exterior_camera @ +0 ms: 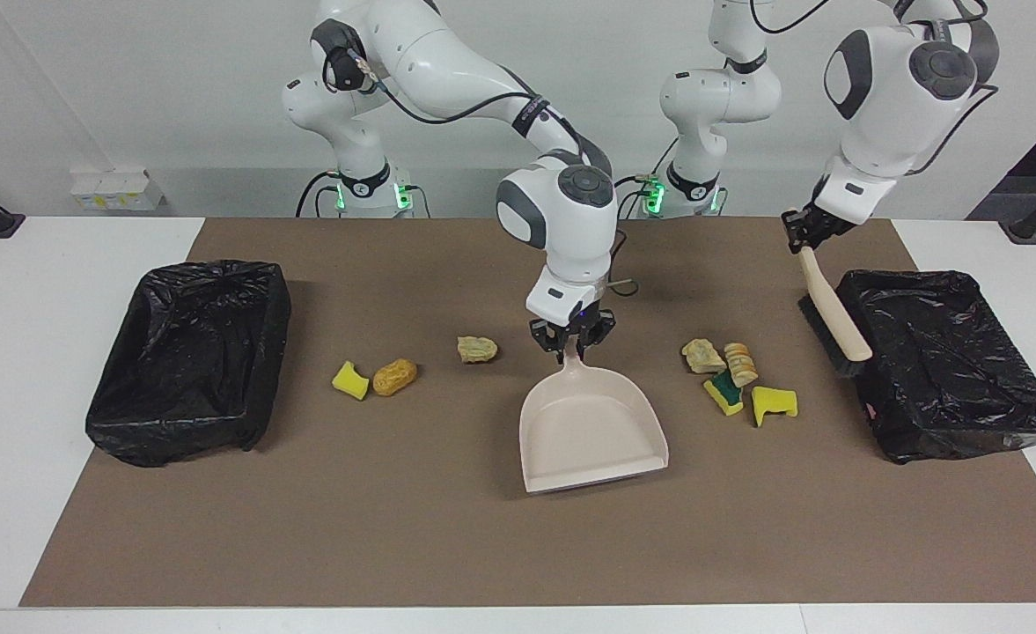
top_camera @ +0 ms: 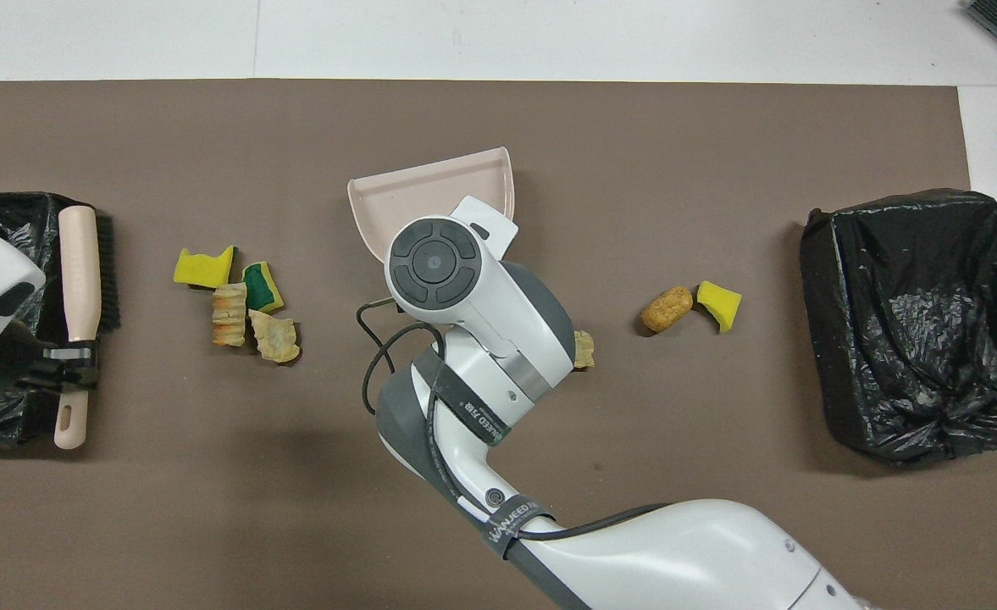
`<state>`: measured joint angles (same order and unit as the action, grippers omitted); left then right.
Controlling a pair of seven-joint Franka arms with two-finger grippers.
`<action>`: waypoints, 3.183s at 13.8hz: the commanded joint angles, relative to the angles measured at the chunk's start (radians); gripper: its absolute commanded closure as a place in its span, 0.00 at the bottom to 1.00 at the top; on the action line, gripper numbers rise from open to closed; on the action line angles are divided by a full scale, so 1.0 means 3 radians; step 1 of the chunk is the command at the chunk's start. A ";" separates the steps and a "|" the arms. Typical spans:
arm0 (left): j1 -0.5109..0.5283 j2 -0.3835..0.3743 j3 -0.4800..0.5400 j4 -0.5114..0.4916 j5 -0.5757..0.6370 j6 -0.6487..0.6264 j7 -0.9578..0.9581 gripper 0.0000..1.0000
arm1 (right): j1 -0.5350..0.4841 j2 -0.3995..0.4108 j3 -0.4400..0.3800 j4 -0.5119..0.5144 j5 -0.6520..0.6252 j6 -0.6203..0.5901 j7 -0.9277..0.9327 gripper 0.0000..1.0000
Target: Sweep and dump trash in bin
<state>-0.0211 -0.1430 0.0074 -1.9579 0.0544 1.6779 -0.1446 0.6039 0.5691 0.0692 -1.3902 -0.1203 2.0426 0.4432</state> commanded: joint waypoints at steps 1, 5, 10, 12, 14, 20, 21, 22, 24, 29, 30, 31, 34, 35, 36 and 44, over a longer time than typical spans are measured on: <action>0.0238 0.0174 -0.0040 0.0196 0.0038 0.0209 0.0017 1.00 | -0.0080 -0.0250 0.0040 -0.0234 -0.0059 -0.0069 -0.0845 1.00; 0.0310 0.0553 -0.0040 0.0237 0.0049 0.0543 0.0022 1.00 | -0.0182 -0.0256 0.0035 -0.0264 -0.0074 -0.0187 -0.2108 1.00; 0.0341 0.0584 -0.0045 -0.0130 0.0049 0.0538 0.0067 1.00 | -0.0249 -0.0297 0.0035 -0.0372 -0.0294 -0.0207 -0.3280 1.00; 0.0316 0.0569 -0.0045 -0.0151 0.0049 0.0513 0.0164 1.00 | -0.0330 -0.0286 0.0040 -0.0377 -0.0351 -0.0182 -0.3786 1.00; 0.0306 0.0523 -0.0055 -0.0350 0.0044 0.0563 0.0241 1.00 | -0.0341 -0.0271 0.0045 -0.0402 -0.0503 -0.0141 -0.4344 1.00; 0.0046 0.0502 -0.0071 -0.0504 -0.0058 0.0650 0.0237 1.00 | -0.0346 -0.0220 0.0040 -0.0413 -0.0636 -0.0151 -0.5149 1.00; -0.0016 0.0497 -0.0071 -0.0509 -0.0109 0.0661 0.0221 1.00 | -0.0341 -0.0200 0.0045 -0.0423 -0.0652 -0.0136 -0.5154 1.00; -0.0057 0.0482 -0.0076 -0.0570 -0.0130 0.0711 0.0216 1.00 | -0.0341 -0.0184 0.0045 -0.0418 -0.0652 -0.0131 -0.5159 1.00; -0.0134 0.0390 -0.0076 -0.0749 -0.0146 0.0844 0.0196 1.00 | -0.0341 -0.0184 0.0050 -0.0433 -0.0647 -0.0105 -0.5164 1.00; -0.0568 0.0364 -0.0076 -0.0791 -0.0447 0.0962 -0.0366 1.00 | -0.0367 -0.0225 0.0050 -0.0607 -0.0617 0.0120 -0.5210 1.00; -0.0695 0.0405 -0.0071 -0.0791 -0.0508 0.0998 -0.0499 1.00 | -0.0372 -0.0225 0.0056 -0.0612 -0.0617 0.0120 -0.5210 1.00; -0.0793 0.0425 -0.0071 -0.0816 -0.0529 0.1109 -0.0561 1.00 | -0.0367 -0.0225 0.0056 -0.0612 -0.0606 0.0125 -0.5210 1.00; -0.0988 0.0420 -0.0076 -0.0867 -0.0809 0.1254 -0.0577 1.00 | -0.0361 -0.0230 0.0056 -0.0617 -0.0540 0.0089 -0.5154 1.00; -0.1094 0.0420 -0.0071 -0.0867 -0.0907 0.1315 -0.0582 1.00 | -0.0351 -0.0235 0.0056 -0.0622 -0.0479 0.0069 -0.5093 1.00; -0.1212 0.0420 -0.0071 -0.0867 -0.1004 0.1411 -0.0617 1.00 | -0.0346 -0.0235 0.0056 -0.0627 -0.0473 0.0069 -0.5001 1.00; -0.1531 0.0507 -0.0061 -0.0582 -0.1378 0.1485 -0.0761 1.00 | -0.0346 -0.0240 0.0056 -0.0622 -0.0468 0.0094 -0.4878 1.00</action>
<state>-0.4795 0.0024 -0.0281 -2.1772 -0.3374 2.1486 -0.3735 0.5038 0.5182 0.0735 -1.5464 -0.2808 2.0594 -1.0552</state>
